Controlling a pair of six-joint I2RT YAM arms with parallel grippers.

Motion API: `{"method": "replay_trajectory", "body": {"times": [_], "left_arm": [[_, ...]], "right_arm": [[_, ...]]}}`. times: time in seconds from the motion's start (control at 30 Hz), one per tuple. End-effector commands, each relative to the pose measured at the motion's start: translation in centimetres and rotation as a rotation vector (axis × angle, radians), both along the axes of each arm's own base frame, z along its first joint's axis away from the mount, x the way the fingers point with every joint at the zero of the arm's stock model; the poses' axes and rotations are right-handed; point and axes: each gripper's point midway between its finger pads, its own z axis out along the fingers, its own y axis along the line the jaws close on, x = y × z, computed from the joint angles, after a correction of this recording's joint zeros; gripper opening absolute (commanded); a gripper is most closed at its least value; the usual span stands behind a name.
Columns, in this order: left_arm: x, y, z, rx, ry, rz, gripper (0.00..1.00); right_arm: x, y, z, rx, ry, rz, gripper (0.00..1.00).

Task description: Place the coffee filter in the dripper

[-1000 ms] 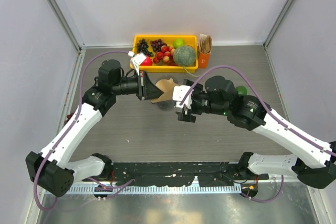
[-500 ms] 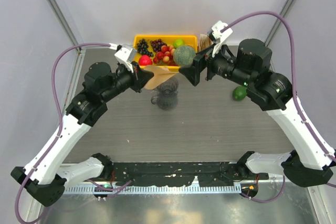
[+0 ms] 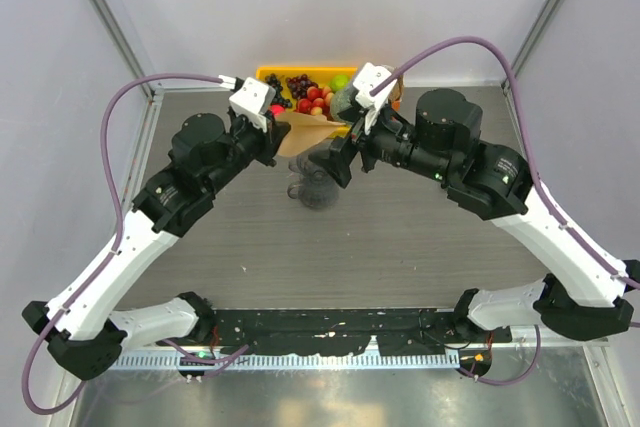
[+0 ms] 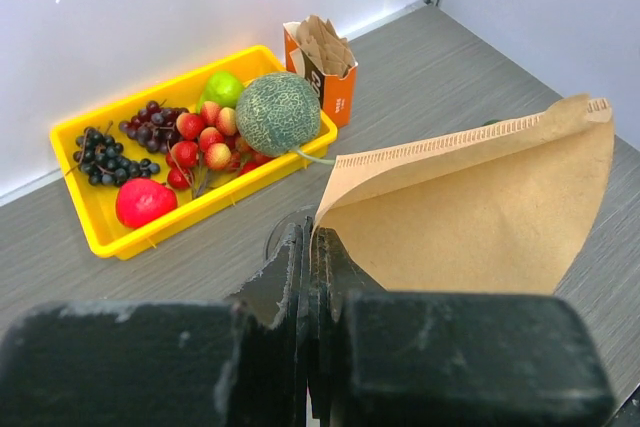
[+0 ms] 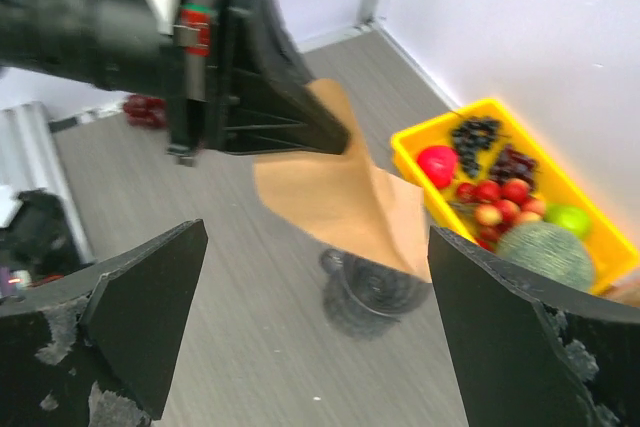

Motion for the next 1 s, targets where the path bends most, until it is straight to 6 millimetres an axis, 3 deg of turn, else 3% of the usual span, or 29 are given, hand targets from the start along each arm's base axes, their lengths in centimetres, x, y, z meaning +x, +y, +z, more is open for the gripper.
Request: {"method": "replay_trajectory", "body": {"times": [0.0, 0.3, 0.57, 0.83, 0.97], "left_arm": [[-0.2, 0.2, 3.0, -0.01, -0.087, 0.011, 0.0], [-1.3, -0.9, 4.0, -0.002, -0.155, -0.039, 0.0], [-1.8, -2.0, 4.4, 0.047, -0.206, -0.074, 0.0], [-2.2, -2.5, 4.4, 0.026, -0.196, -0.089, 0.08], [-2.5, -3.0, 4.5, 0.008, -0.183, -0.112, 0.18]], "right_arm": [[4.1, -2.2, 0.8, -0.079, -0.125, -0.243, 1.0], [5.8, -1.7, -1.4, -0.13, -0.082, -0.309, 0.9], [6.3, -0.9, -2.7, -0.172, -0.069, -0.312, 0.73], [6.4, -0.3, -3.1, -0.161, -0.043, -0.306, 0.39], [6.1, 0.2, -3.2, -0.146, -0.027, -0.287, 0.24]]}}
